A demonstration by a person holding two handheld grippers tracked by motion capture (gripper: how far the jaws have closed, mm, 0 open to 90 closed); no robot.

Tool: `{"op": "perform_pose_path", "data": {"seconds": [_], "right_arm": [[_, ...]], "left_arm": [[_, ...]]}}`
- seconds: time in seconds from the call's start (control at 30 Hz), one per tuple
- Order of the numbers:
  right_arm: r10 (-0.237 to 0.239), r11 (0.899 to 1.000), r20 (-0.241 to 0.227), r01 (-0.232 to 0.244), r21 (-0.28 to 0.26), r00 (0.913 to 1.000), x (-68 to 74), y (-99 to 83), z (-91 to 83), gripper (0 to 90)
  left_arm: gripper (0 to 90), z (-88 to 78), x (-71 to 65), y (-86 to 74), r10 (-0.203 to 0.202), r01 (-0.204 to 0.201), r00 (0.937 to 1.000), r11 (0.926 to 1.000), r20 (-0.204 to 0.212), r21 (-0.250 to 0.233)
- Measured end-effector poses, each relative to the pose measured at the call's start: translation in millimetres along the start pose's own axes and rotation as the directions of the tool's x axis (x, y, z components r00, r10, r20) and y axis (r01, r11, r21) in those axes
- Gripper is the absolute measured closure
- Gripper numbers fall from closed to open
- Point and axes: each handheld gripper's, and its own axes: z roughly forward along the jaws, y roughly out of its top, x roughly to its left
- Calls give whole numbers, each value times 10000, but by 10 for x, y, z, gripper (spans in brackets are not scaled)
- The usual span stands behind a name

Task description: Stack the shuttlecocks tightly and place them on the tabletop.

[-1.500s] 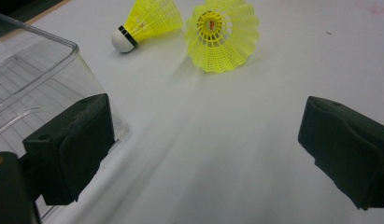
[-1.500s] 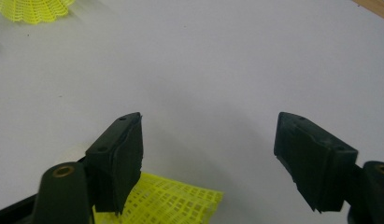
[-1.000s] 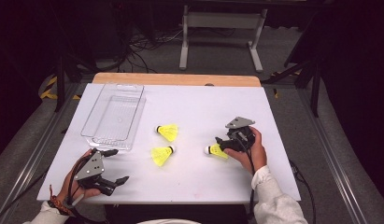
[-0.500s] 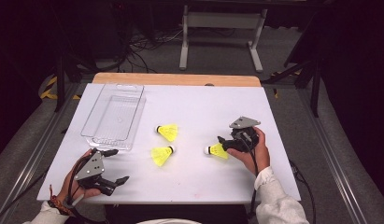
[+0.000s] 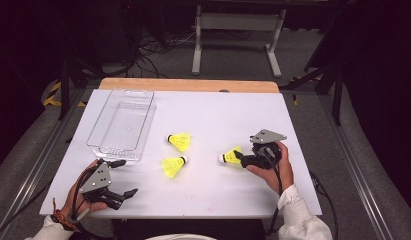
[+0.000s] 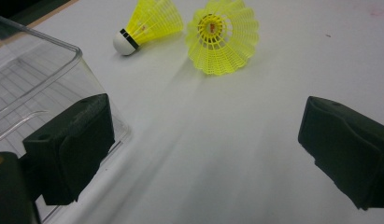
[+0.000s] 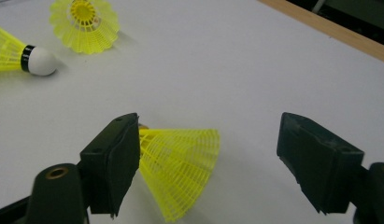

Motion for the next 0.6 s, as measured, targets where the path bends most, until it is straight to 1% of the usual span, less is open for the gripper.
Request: {"op": "perform_pose_path", "data": {"seconds": [0.03, 0.1, 0.23, 0.53, 0.6], "right_arm": [[-34, 10000, -130, 35, 77, 9999, 8, -19, 8, 226], [-36, 9999, -199, 39, 142, 9998, 17, -39, 17, 226], [-35, 9994, -622, 57, 345, 9981, 53, -129, 47, 220], [-260, 9983, -729, 297, 502, 9970, 122, -187, 50, 214], [-382, 9976, -736, 424, 556, 9966, 144, -204, 56, 214]], "left_arm": [[47, -3, -1, 1, -4, 4, 10000, 10000, 4, -18], [47, -6, -2, 1, -13, 13, 10000, 10000, -8, -34], [47, -8, -1, 2, -5, 5, 10000, 10000, -13, -35], [47, -9, 2, 1, 42, -42, 10000, 10000, -5, -7], [47, -10, 0, 1, 27, -27, 10000, 10000, -2, -15]]}}
